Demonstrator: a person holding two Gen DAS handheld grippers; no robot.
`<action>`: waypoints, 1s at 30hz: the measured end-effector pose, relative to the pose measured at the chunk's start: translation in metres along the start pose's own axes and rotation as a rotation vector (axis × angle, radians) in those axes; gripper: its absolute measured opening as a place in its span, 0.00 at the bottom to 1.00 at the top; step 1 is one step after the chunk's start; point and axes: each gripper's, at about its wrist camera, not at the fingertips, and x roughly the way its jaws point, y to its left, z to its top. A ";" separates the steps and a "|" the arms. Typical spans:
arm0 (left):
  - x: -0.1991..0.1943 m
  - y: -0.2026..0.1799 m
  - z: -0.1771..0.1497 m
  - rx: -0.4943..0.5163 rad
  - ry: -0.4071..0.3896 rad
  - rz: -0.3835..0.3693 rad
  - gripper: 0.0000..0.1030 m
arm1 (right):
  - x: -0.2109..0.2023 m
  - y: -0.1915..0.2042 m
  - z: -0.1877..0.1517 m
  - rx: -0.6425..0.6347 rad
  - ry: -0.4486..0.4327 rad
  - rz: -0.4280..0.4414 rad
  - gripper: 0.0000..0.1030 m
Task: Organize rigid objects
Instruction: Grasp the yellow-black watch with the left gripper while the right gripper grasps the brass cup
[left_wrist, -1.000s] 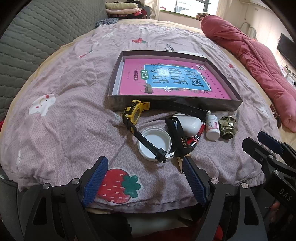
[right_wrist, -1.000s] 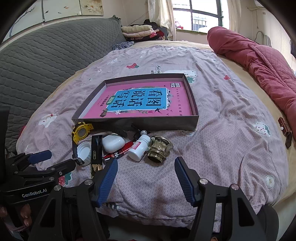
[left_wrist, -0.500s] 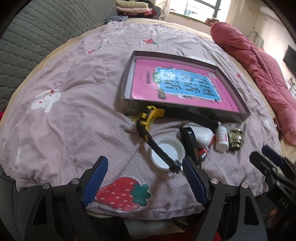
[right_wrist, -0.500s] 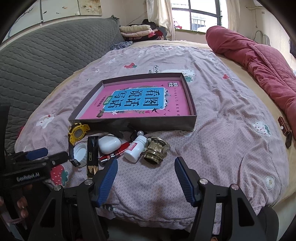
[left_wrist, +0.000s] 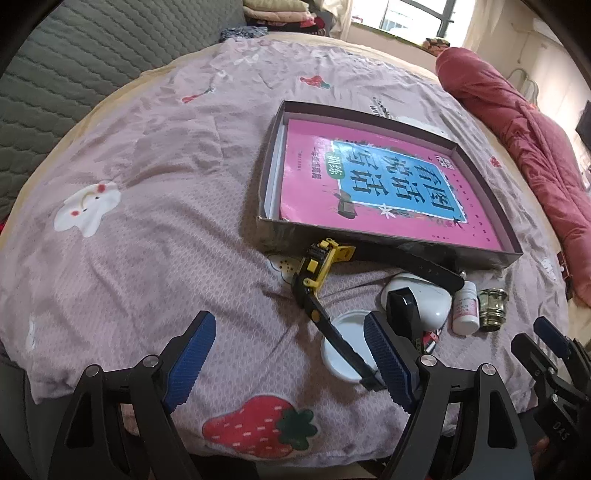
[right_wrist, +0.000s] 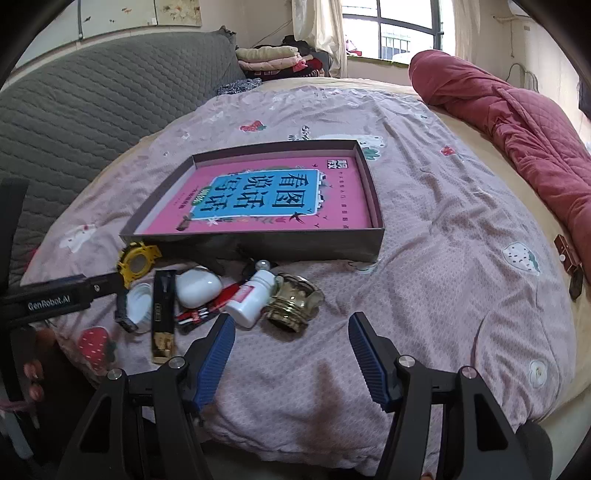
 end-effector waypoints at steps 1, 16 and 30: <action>0.002 0.000 0.001 0.002 0.002 0.000 0.81 | 0.003 -0.001 0.000 -0.006 0.007 0.002 0.61; 0.026 -0.001 0.016 0.008 0.047 -0.014 0.81 | 0.037 -0.006 -0.002 -0.171 0.054 -0.043 0.61; 0.044 0.000 0.024 0.010 0.063 -0.023 0.77 | 0.057 -0.007 0.008 -0.234 0.011 0.000 0.61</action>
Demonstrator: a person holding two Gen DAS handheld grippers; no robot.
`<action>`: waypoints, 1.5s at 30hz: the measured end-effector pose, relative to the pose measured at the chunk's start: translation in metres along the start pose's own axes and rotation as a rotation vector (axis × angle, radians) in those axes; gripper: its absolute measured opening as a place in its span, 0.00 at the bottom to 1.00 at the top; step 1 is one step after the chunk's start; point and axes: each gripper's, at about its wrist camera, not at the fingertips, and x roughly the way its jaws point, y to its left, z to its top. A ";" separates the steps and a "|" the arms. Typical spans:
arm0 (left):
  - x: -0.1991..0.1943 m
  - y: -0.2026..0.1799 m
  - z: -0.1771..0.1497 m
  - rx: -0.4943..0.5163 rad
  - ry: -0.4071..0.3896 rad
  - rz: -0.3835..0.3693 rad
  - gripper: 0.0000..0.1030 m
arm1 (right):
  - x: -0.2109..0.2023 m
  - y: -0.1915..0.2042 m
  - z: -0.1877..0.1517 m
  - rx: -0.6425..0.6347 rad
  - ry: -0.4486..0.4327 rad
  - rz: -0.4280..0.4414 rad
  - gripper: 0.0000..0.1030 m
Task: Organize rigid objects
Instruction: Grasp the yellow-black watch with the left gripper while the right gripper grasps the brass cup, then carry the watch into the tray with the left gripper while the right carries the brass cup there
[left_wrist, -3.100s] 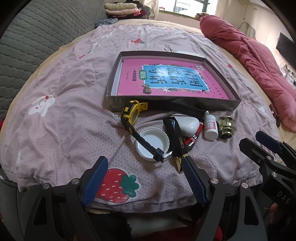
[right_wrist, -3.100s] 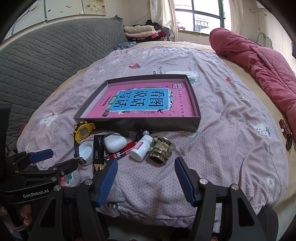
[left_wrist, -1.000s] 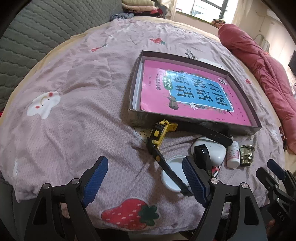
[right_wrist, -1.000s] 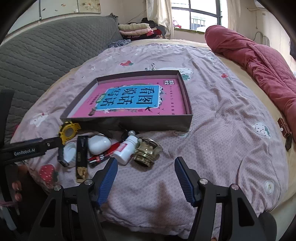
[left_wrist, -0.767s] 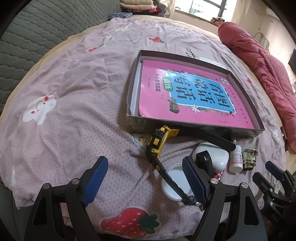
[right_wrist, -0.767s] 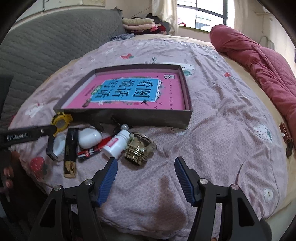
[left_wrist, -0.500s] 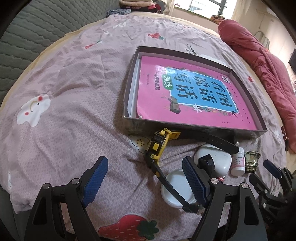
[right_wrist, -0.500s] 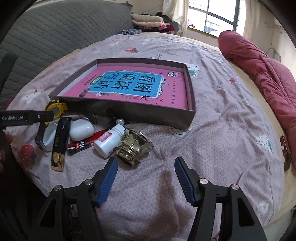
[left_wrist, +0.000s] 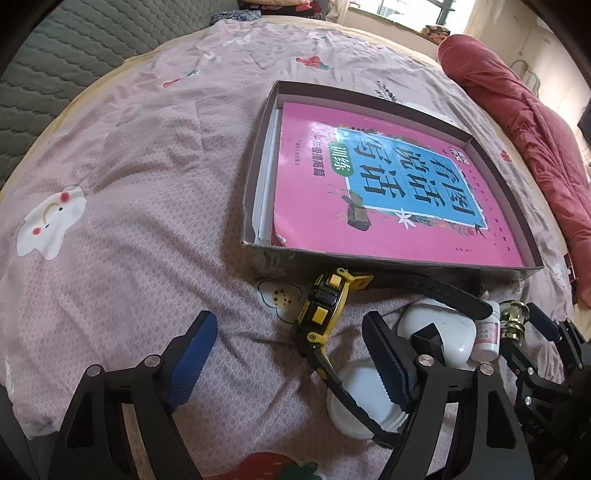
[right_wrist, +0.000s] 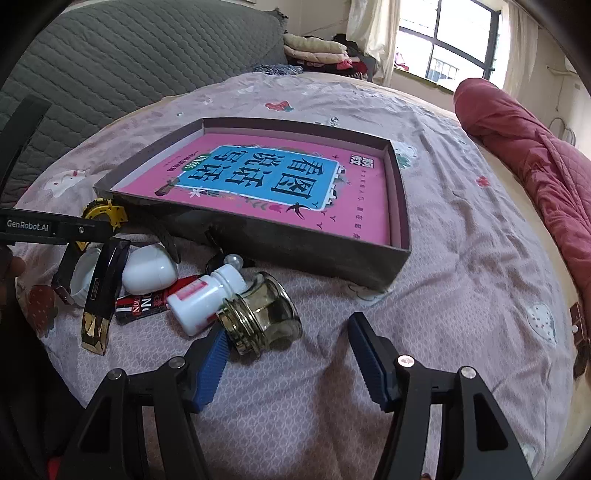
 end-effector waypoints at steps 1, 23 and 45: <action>0.001 0.000 0.000 0.003 -0.002 0.003 0.76 | 0.001 -0.001 0.000 0.003 -0.002 0.007 0.61; 0.007 -0.013 0.000 0.054 -0.051 -0.023 0.27 | -0.003 -0.014 0.001 0.086 -0.052 0.090 0.34; -0.036 0.002 -0.013 0.003 -0.193 -0.123 0.22 | -0.019 -0.029 -0.002 0.185 -0.089 0.097 0.34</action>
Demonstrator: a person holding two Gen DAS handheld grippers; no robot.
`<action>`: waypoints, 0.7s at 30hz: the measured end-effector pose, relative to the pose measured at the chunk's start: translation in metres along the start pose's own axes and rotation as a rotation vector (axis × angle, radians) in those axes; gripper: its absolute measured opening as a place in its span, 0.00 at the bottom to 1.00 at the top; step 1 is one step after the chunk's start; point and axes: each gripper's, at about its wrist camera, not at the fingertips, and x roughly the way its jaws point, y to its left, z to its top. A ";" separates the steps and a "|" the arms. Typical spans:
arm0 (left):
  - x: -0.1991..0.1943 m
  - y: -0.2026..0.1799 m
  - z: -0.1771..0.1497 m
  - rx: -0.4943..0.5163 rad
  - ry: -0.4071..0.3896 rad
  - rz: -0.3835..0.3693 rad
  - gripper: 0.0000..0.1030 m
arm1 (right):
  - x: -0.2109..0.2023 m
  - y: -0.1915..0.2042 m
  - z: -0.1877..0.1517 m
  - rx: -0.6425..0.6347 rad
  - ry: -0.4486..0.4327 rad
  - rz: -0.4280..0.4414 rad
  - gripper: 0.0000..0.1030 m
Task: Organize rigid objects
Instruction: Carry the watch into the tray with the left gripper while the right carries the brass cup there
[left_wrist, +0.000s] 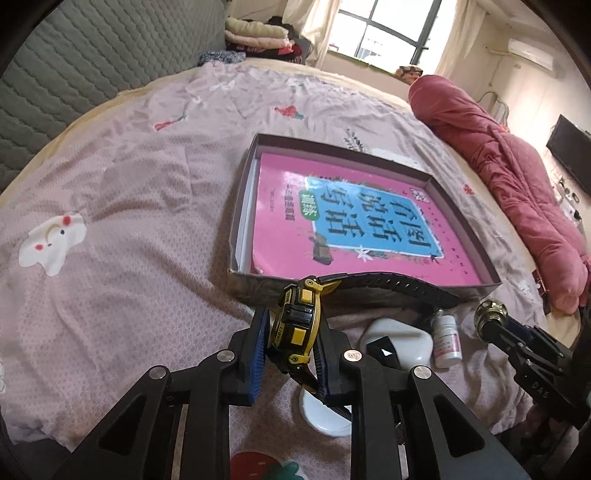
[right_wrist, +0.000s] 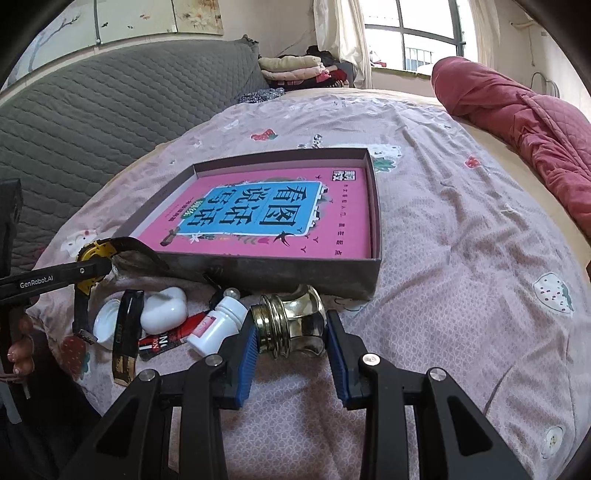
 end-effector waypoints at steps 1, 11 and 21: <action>-0.002 -0.001 0.000 0.004 -0.007 -0.001 0.22 | -0.001 0.000 0.000 0.001 -0.003 0.002 0.34; -0.020 -0.004 0.001 0.012 -0.068 -0.010 0.22 | -0.017 0.006 0.007 0.009 -0.059 0.008 0.34; -0.032 0.001 0.004 0.005 -0.123 0.013 0.22 | -0.021 0.011 0.015 -0.020 -0.100 -0.014 0.34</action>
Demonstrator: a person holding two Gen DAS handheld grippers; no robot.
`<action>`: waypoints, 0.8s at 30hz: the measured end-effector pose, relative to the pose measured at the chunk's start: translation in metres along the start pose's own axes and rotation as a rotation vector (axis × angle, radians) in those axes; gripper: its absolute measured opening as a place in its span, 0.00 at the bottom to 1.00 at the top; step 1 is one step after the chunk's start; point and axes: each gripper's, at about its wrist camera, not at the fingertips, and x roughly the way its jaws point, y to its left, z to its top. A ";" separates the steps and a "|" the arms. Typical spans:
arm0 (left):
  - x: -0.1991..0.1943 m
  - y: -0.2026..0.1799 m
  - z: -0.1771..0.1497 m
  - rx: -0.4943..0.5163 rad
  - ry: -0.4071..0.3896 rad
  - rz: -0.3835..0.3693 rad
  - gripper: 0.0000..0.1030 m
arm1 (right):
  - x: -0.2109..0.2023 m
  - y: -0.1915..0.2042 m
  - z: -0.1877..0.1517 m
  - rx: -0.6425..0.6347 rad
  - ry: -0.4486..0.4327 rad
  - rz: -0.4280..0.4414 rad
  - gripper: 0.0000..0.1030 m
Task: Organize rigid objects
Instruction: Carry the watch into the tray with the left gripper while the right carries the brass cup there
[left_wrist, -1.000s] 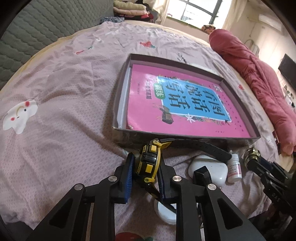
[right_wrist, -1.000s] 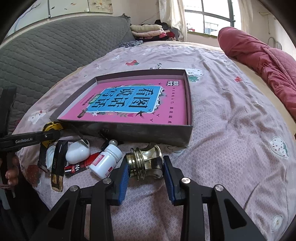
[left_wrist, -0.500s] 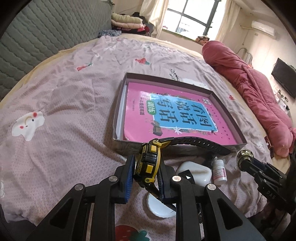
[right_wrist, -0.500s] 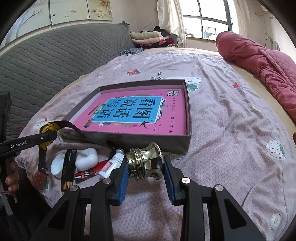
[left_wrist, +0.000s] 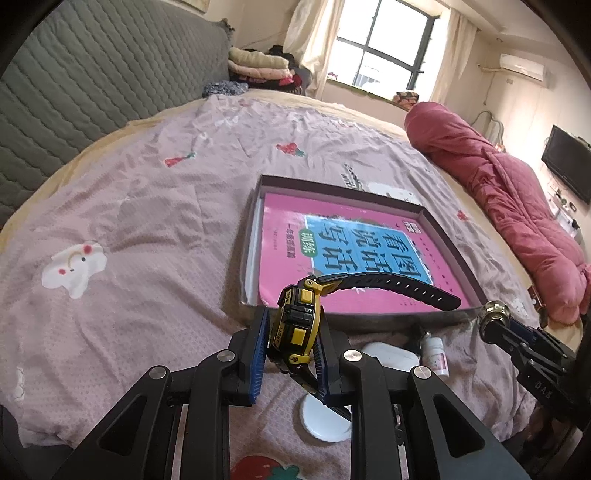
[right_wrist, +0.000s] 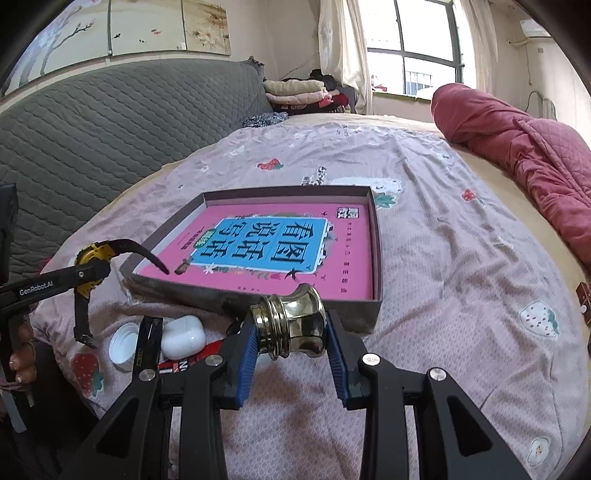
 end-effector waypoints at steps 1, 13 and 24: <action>0.000 0.001 0.000 -0.001 -0.002 0.004 0.22 | 0.001 -0.001 0.001 0.003 -0.003 -0.001 0.34; 0.013 -0.004 0.016 -0.016 -0.021 0.024 0.22 | 0.011 -0.010 0.014 0.020 -0.045 -0.033 0.34; 0.034 -0.012 0.031 -0.062 -0.010 0.027 0.22 | 0.024 -0.019 0.021 0.056 -0.062 -0.042 0.34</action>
